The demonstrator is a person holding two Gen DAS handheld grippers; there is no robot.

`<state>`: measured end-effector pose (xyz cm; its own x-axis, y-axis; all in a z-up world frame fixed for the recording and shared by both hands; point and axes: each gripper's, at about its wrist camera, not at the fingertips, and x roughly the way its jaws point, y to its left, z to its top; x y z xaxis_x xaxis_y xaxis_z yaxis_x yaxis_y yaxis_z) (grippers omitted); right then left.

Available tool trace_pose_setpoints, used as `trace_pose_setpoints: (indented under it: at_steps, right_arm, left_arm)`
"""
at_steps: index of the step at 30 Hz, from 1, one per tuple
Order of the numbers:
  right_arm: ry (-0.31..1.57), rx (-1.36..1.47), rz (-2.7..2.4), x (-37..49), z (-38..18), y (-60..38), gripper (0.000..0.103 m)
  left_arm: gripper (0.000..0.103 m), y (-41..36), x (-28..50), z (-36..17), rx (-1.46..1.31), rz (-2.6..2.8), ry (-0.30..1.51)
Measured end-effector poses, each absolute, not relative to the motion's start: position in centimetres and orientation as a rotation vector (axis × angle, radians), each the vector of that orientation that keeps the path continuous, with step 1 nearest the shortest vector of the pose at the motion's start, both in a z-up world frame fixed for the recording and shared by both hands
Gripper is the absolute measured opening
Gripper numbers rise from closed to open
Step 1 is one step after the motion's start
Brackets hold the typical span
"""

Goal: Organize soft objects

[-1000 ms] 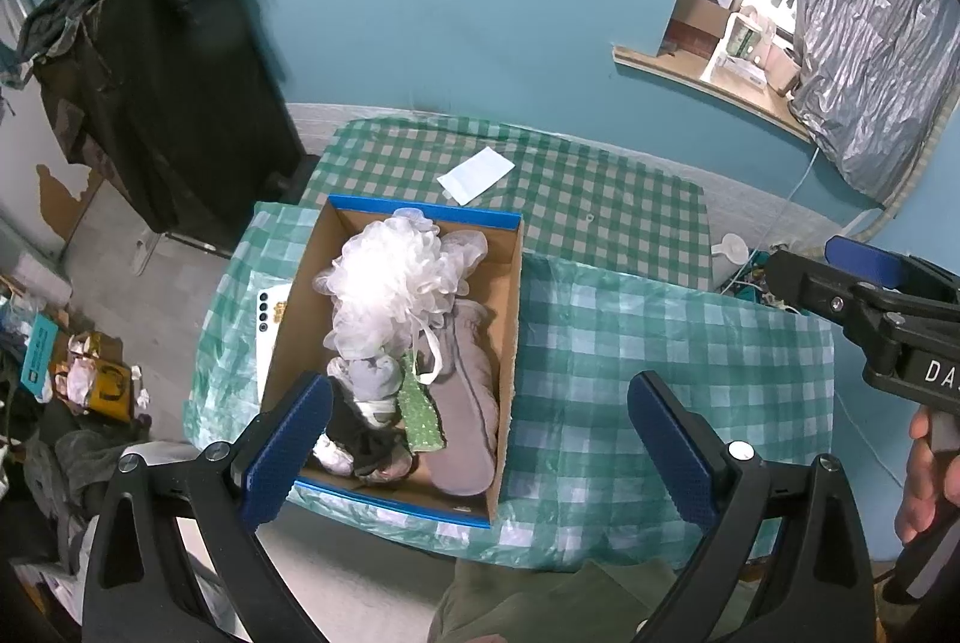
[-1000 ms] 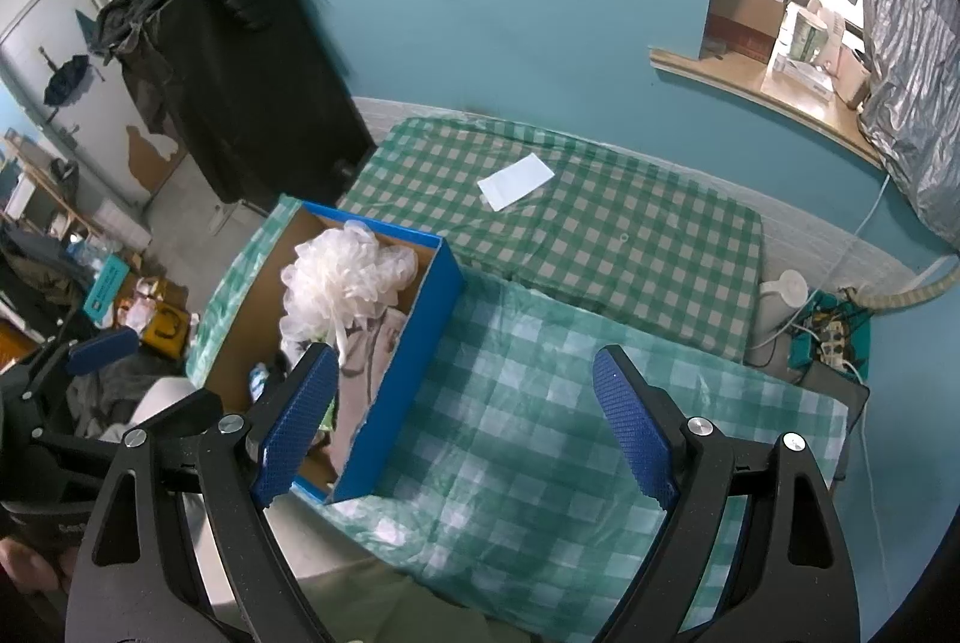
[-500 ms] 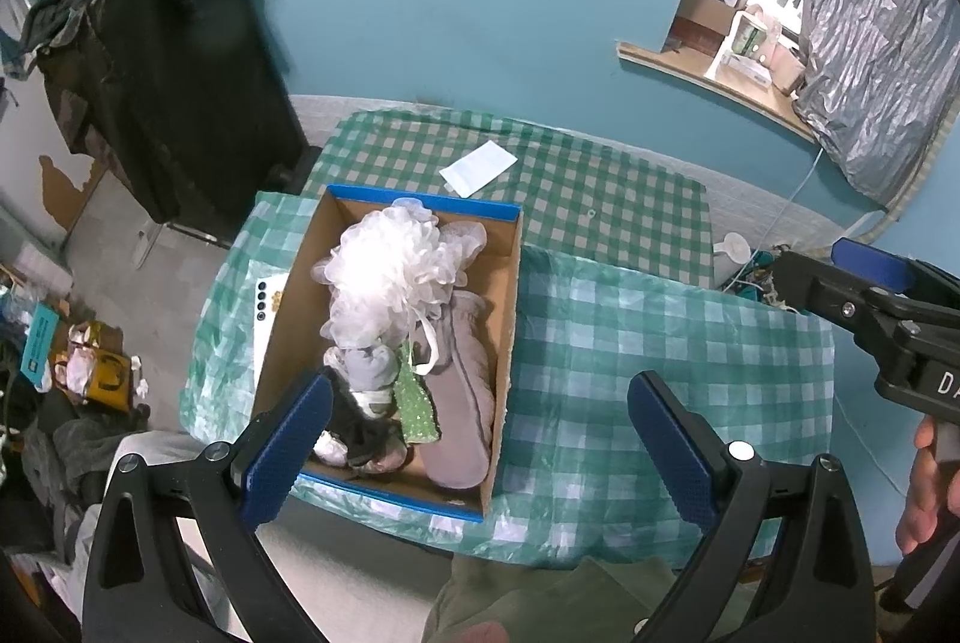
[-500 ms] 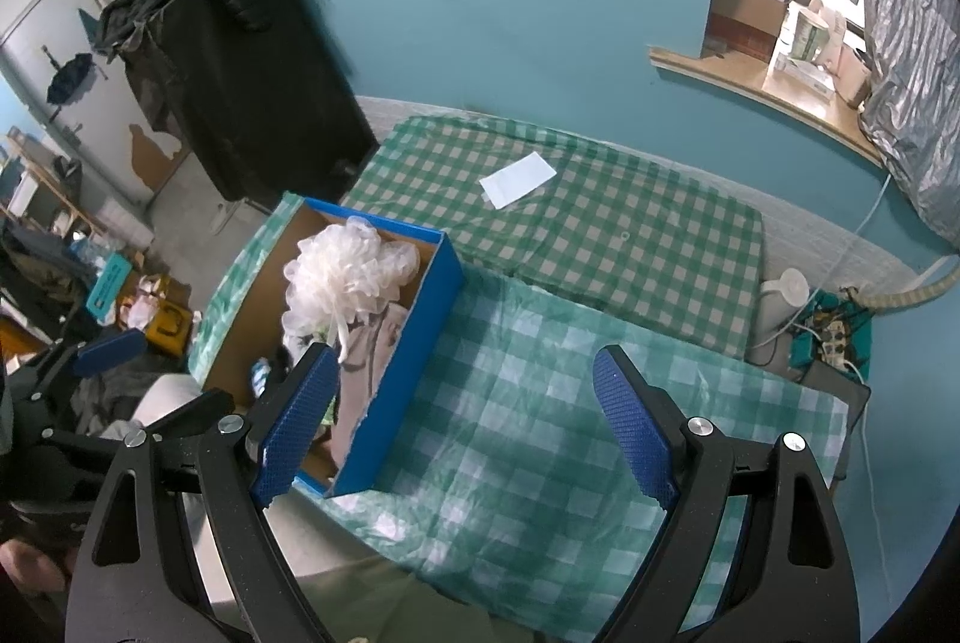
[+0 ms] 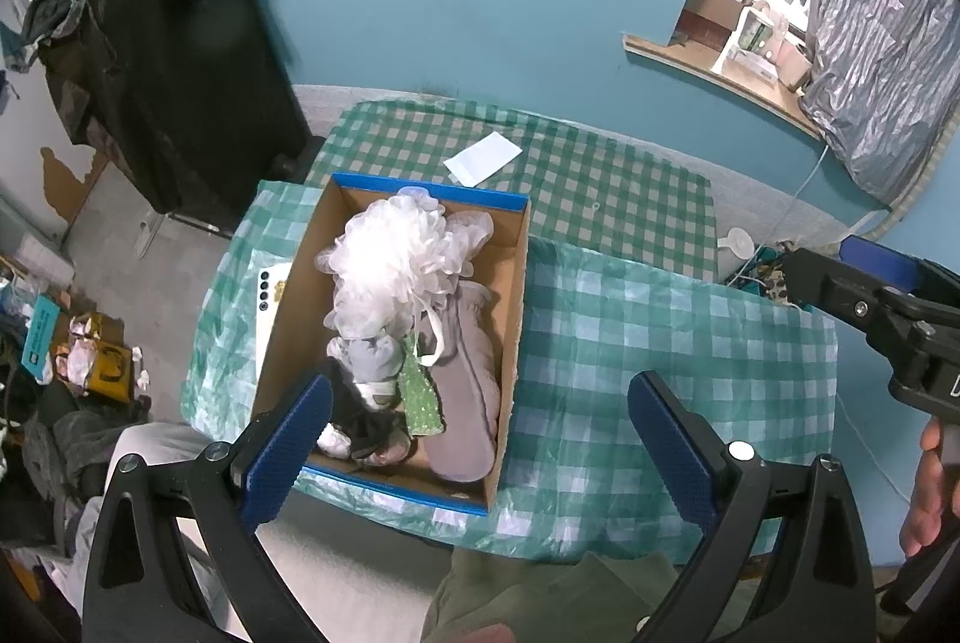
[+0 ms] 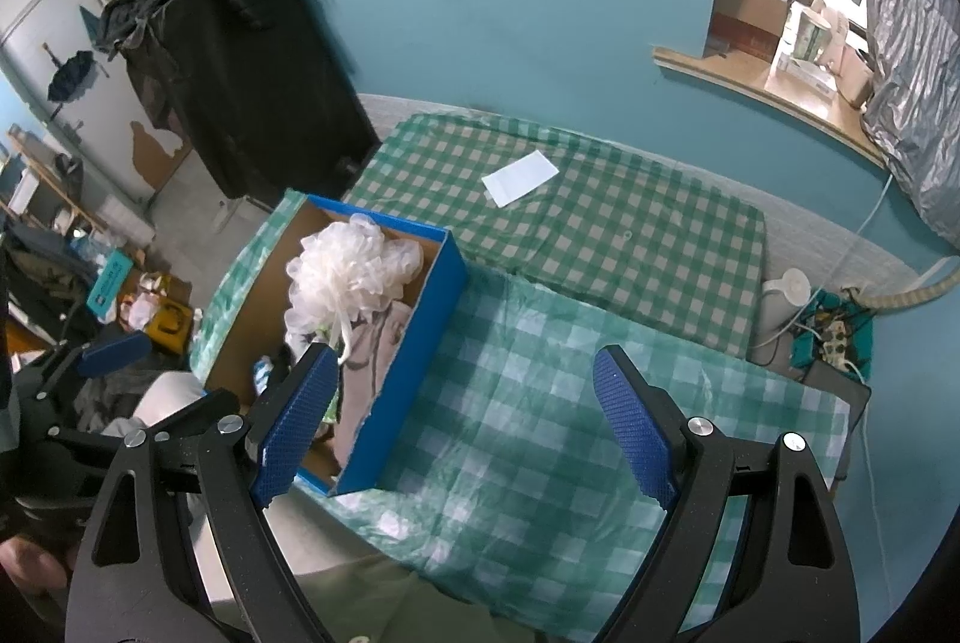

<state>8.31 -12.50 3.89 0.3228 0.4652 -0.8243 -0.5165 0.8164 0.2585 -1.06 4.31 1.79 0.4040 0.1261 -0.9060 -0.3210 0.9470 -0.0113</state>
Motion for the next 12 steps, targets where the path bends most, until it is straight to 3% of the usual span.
trace_pose_setpoints:
  at_steps: [12]
  right_arm:
    - [1.064, -0.053, 0.648, 8.13, 4.01, -12.44, 0.087]
  left_arm:
    - [0.100, 4.35, -1.36, 1.60, -0.178, 0.304, 1.117]
